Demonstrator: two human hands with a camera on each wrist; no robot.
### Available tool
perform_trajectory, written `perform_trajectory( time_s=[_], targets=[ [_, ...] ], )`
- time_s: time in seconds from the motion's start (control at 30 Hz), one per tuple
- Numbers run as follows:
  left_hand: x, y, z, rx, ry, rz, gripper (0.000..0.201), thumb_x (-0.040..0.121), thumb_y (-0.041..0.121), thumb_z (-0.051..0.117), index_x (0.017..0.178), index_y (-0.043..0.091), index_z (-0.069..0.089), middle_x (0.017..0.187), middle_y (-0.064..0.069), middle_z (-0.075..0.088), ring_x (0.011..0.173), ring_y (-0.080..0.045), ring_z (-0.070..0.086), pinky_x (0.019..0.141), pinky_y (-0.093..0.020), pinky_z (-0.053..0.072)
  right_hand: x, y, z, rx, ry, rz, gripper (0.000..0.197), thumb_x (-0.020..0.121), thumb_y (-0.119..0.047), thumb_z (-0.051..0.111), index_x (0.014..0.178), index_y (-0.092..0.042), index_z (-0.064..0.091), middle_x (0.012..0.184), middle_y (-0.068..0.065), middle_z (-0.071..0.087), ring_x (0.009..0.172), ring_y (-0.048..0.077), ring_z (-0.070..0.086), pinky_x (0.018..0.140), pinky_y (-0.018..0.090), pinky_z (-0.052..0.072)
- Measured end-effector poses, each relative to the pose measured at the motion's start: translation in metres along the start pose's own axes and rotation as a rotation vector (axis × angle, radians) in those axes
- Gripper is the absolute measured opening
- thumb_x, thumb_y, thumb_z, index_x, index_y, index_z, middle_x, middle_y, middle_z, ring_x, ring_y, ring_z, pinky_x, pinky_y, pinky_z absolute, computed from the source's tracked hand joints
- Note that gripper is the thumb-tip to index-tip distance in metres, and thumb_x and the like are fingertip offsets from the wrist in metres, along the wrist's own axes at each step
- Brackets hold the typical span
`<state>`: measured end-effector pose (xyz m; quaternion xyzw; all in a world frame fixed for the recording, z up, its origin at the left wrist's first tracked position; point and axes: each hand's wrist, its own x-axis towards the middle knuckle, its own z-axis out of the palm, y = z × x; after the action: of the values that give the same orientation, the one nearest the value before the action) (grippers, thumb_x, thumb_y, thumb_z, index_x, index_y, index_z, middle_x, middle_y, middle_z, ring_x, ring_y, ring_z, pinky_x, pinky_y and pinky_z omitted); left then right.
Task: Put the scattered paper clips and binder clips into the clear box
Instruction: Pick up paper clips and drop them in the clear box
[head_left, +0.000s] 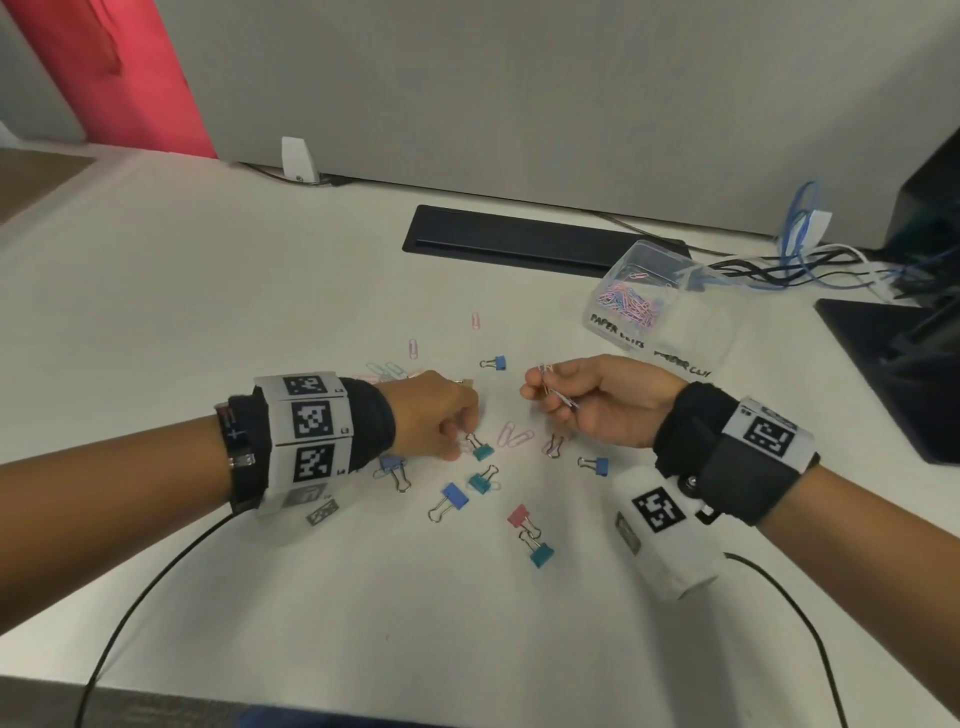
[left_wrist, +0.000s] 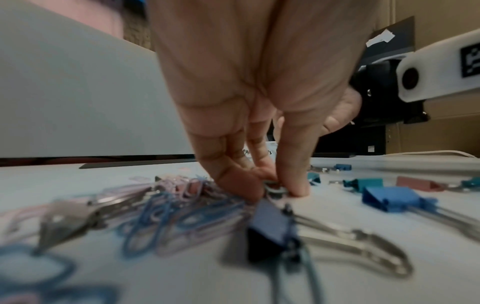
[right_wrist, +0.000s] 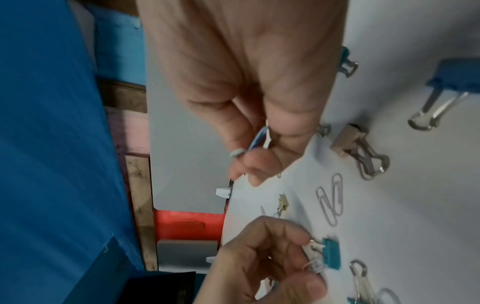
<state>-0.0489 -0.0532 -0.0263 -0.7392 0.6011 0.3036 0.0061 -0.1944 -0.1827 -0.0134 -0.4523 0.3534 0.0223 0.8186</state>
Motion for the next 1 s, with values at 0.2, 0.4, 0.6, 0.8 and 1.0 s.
perform_trajectory(
  time_s=[0.2,0.4,0.6,0.8,1.0],
  targets=[
    [-0.001,0.005,0.007,0.098,0.011,0.004,0.027,0.096,0.015,0.044,0.121,0.007,0.050,0.097,-0.001,0.049,0.088,-0.012,0.043,0.077,-0.020,0.035,-0.001,-0.001,-0.004,0.129,-0.007,0.054,0.029,0.093,0.002,0.032,0.101,-0.004,0.060,0.061,0.003,0.063,0.049,0.009,0.057,0.047,0.017,0.051],
    [-0.004,0.008,0.012,0.279,-0.020,0.001,0.028,0.097,0.010,0.040,0.123,0.006,0.047,0.124,-0.013,0.049,0.110,-0.026,0.051,0.090,-0.030,0.041,-0.003,-0.004,0.002,0.159,0.037,0.080,0.026,0.091,-0.007,0.032,0.090,-0.005,0.058,0.065,0.006,0.055,0.054,0.013,0.051,0.045,0.019,0.050],
    [-0.005,0.007,0.007,0.152,0.083,0.050,0.023,0.095,0.013,0.046,0.113,0.004,0.057,0.104,-0.005,0.048,0.093,-0.017,0.049,0.074,-0.018,0.039,0.002,-0.004,0.003,0.012,0.069,0.025,0.026,0.096,0.000,0.033,0.093,-0.006,0.058,0.069,0.005,0.057,0.047,0.008,0.055,0.044,0.016,0.050],
    [-0.009,-0.007,-0.017,-0.557,0.213,-0.035,0.010,0.085,0.007,0.063,0.082,0.017,0.062,0.080,-0.001,0.061,0.052,-0.005,0.057,0.053,-0.011,0.049,0.004,-0.001,0.004,0.010,0.185,-0.101,0.031,0.095,0.008,0.030,0.088,-0.008,0.055,0.074,0.006,0.047,0.059,0.011,0.039,0.039,0.012,0.044],
    [-0.017,-0.011,-0.026,-1.175,0.102,-0.135,0.017,0.092,-0.003,0.048,0.088,0.006,0.061,0.079,-0.005,0.057,0.070,-0.015,0.058,0.058,-0.014,0.056,0.005,0.005,0.001,-0.055,0.127,-0.044,0.026,0.088,-0.007,0.029,0.076,-0.010,0.052,0.064,0.001,0.041,0.045,0.009,0.032,0.038,0.018,0.033]
  ],
)
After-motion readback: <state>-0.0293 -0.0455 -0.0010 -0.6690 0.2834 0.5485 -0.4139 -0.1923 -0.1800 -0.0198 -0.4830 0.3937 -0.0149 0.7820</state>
